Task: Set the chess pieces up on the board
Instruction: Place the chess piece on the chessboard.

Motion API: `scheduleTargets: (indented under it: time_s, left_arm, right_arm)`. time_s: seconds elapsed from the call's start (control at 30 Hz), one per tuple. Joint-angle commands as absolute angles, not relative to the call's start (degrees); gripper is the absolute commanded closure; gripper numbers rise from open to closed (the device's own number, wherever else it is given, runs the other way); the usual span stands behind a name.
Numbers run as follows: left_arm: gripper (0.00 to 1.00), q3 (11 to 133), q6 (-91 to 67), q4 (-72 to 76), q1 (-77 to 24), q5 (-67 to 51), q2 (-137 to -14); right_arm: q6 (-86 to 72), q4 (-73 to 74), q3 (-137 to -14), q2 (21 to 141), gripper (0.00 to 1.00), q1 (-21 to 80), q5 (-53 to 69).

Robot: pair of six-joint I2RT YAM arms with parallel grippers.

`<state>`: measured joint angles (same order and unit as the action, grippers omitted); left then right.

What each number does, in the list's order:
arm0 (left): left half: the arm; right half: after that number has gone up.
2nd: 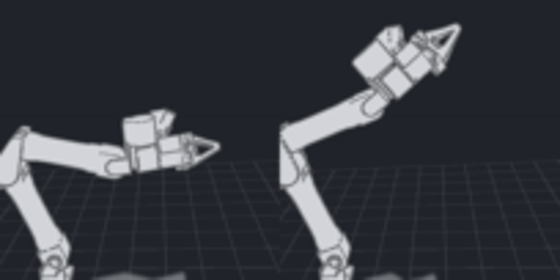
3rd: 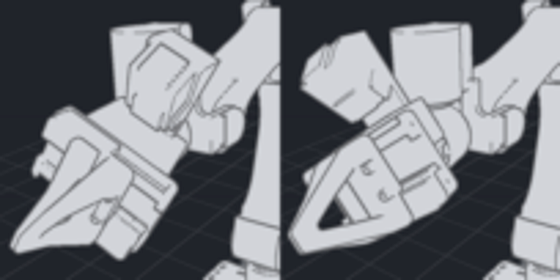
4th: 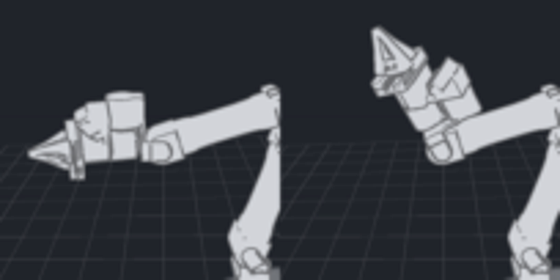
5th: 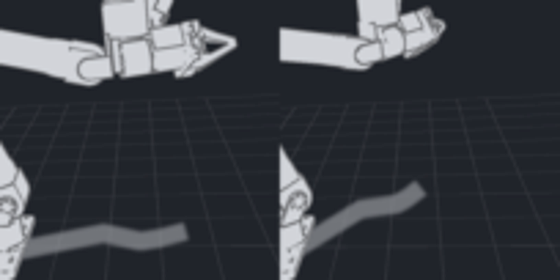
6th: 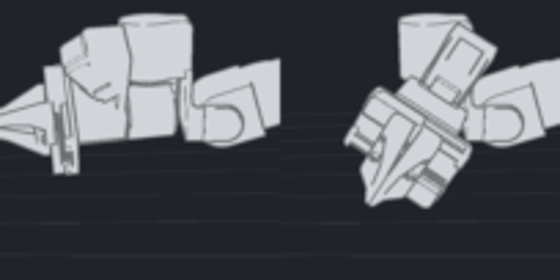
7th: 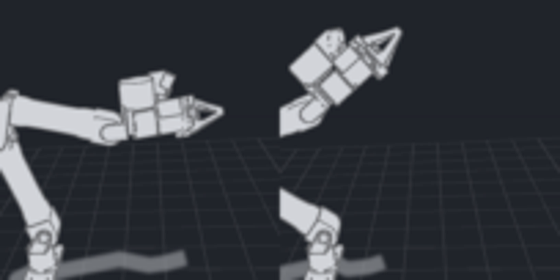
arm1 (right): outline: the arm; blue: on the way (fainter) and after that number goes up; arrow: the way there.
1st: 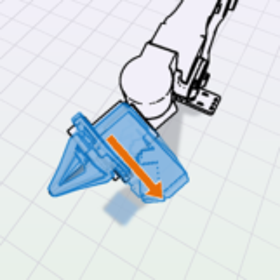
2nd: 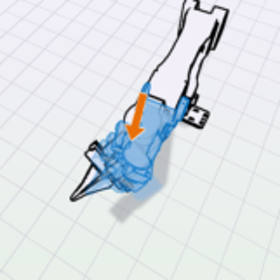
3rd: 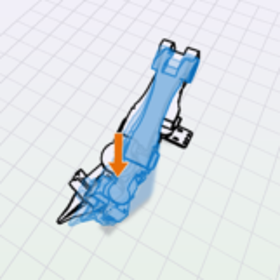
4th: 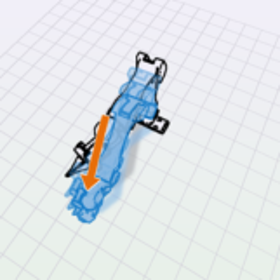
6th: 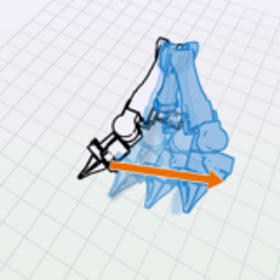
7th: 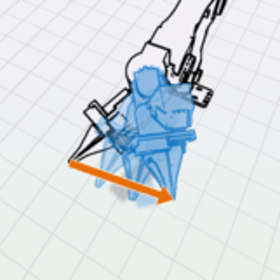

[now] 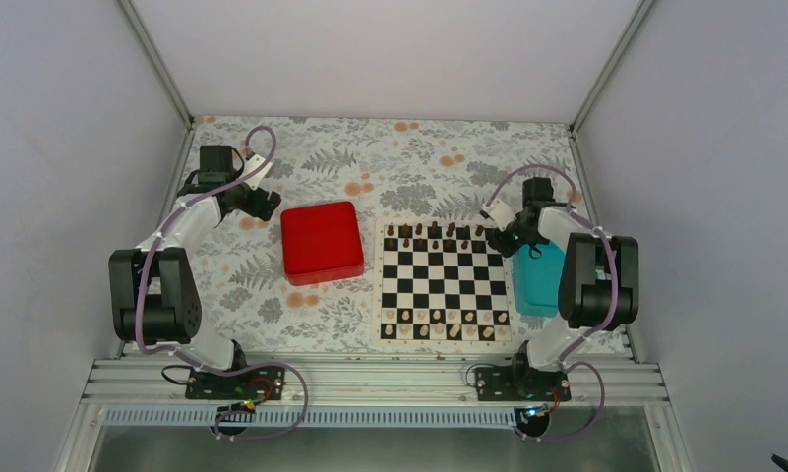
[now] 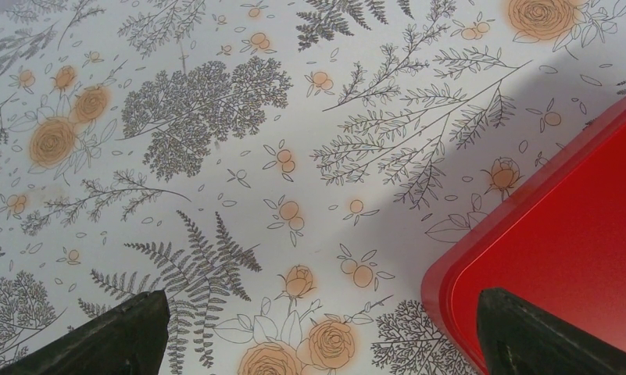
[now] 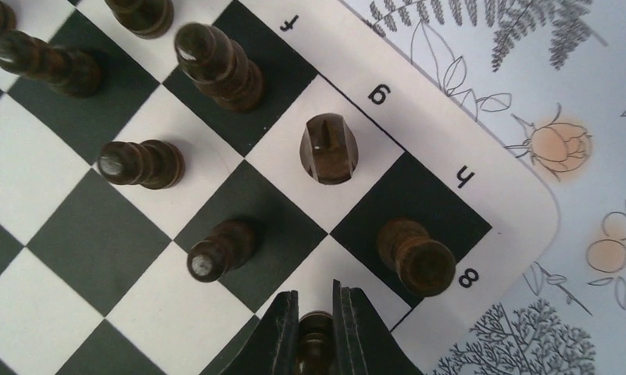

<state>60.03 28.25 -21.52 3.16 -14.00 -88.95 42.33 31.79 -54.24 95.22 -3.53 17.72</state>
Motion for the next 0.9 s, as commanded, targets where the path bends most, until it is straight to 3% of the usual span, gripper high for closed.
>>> scheduleTargets:
  time_s: [0.0,0.33,0.87]
  left_arm:
    - [0.03,59.9,29.2,-20.8,3.5,-15.1,-88.1]
    - [0.03,59.9,29.3,-21.0,3.5,-15.1,-88.0]
    - [0.03,60.0,29.4,-21.3,3.5,-15.5,-87.8]
  right_arm:
    - [43.4,30.2,-53.9,97.3,0.96,-4.0,17.2]
    - [43.3,30.1,-54.1,98.6,0.94,-4.0,17.5]
    - [43.6,33.0,-54.8,95.8,0.82,-4.0,18.6]
